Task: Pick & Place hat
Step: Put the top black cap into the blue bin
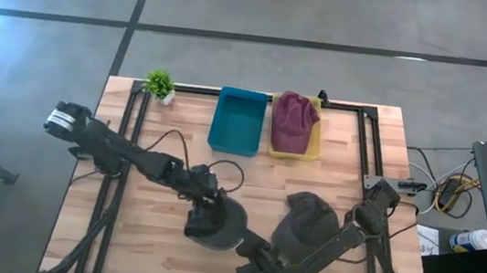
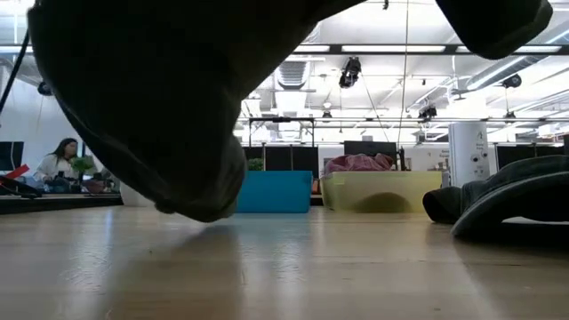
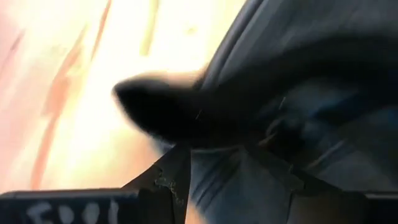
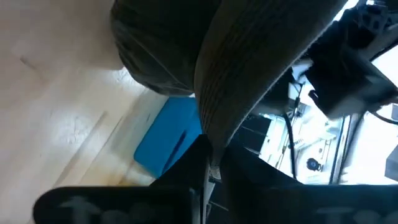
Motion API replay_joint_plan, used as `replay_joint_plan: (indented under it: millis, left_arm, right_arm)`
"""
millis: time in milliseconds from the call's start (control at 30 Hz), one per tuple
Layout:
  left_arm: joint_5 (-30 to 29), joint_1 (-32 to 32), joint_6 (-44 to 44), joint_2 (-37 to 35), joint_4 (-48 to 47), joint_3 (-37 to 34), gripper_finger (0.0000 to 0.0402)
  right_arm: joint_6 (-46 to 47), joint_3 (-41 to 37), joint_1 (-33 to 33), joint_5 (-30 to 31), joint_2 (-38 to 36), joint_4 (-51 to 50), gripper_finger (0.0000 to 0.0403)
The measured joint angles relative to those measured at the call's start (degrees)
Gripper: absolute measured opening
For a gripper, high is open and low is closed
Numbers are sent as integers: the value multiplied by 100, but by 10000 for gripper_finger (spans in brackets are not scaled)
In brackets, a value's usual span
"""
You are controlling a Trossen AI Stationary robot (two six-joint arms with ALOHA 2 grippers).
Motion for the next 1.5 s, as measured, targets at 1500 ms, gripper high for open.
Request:
replay_joint_plan:
  millis: [1500]
  left_arm:
    - [1082,-184,-1162,808,2622,-378,138]
  right_arm:
    - [644,-873,-276,-827,-11,786,29]
